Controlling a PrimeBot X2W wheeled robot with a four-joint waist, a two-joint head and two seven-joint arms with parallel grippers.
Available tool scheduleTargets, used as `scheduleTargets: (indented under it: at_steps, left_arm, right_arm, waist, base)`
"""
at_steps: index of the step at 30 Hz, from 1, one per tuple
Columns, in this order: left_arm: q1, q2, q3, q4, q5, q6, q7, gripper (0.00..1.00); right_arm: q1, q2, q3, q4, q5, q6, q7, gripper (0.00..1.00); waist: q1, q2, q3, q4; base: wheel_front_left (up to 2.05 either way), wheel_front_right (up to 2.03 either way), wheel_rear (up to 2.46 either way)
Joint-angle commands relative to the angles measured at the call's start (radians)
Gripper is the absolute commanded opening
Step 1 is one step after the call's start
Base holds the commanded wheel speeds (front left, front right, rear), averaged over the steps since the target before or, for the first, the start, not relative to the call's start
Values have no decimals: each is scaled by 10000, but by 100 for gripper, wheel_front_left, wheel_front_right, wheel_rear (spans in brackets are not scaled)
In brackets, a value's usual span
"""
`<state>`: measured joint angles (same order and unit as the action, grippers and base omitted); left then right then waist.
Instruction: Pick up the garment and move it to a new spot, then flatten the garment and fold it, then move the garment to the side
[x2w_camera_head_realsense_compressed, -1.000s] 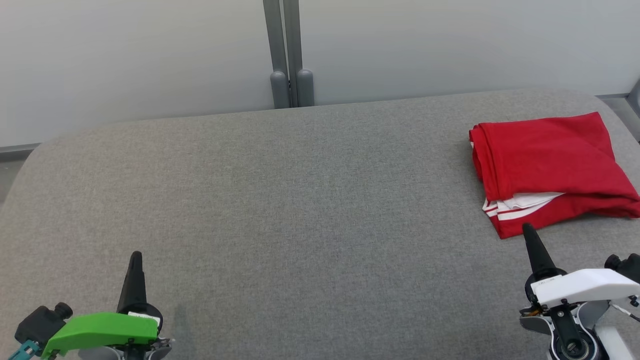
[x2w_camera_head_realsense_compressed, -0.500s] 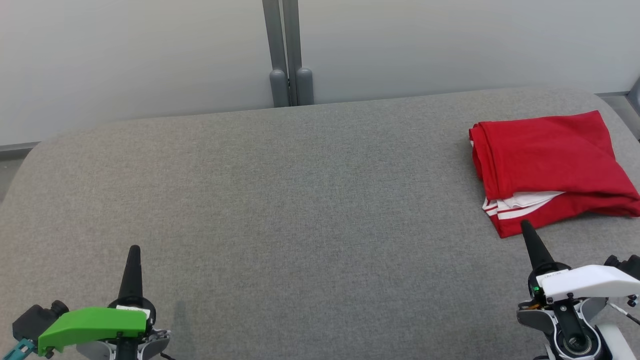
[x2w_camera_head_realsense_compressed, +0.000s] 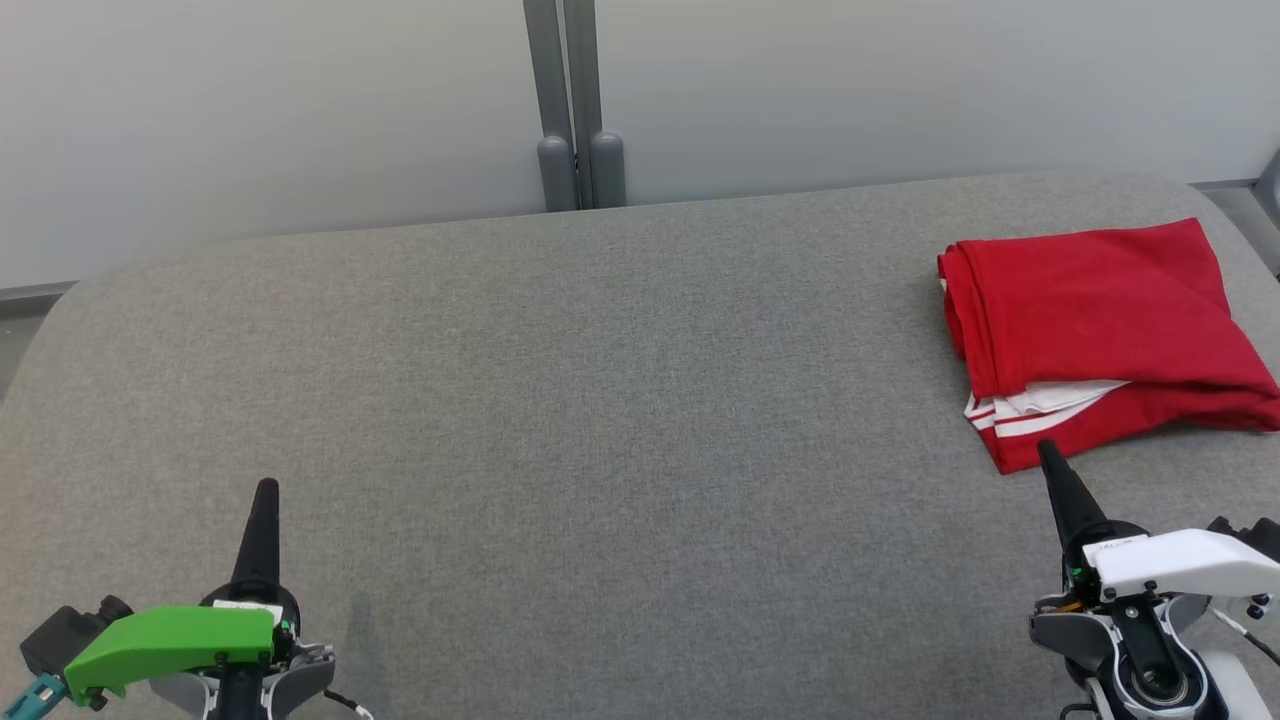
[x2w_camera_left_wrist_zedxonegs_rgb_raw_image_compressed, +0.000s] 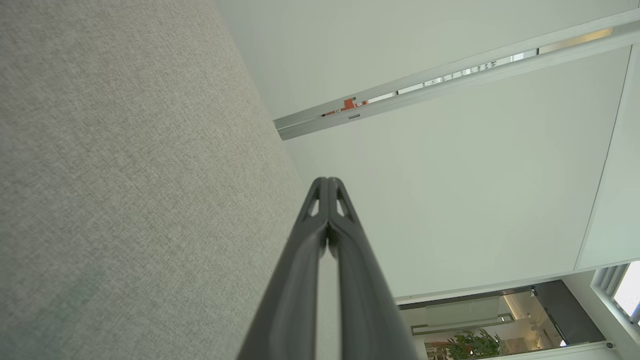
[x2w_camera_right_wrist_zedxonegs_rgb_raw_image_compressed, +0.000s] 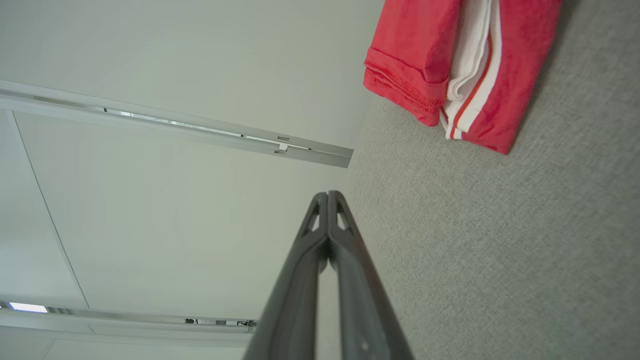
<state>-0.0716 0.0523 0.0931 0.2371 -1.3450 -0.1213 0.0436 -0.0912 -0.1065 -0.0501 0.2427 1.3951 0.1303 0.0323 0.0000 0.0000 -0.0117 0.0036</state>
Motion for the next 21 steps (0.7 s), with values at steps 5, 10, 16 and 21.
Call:
scheduleTargets:
  at_steps: [5,10,16,21]
  left_arm:
    - [-261,9,77,-50,-555,27,161,0]
    - [-287,3,111,-43,-912,30,260,0]
    - [-359,-4,148,-36,-1360,34,372,0]
    - [-383,-10,176,-28,-1718,37,472,0]
  right_arm:
    - [-216,73,-127,-5,470,7,141,0]
    - [-232,136,-199,14,791,7,252,0]
    - [-250,214,-276,34,1176,7,371,0]
    - [-258,279,-342,55,1471,7,467,0]
  waist:
    - [0,0,16,-5]
    - [0,0,31,-10]
    - [0,0,49,-16]
    - [0,0,65,-21]
  base:
    - [0,0,0]
    - [0,0,0]
    - [0,0,0]
    - [0,0,0]
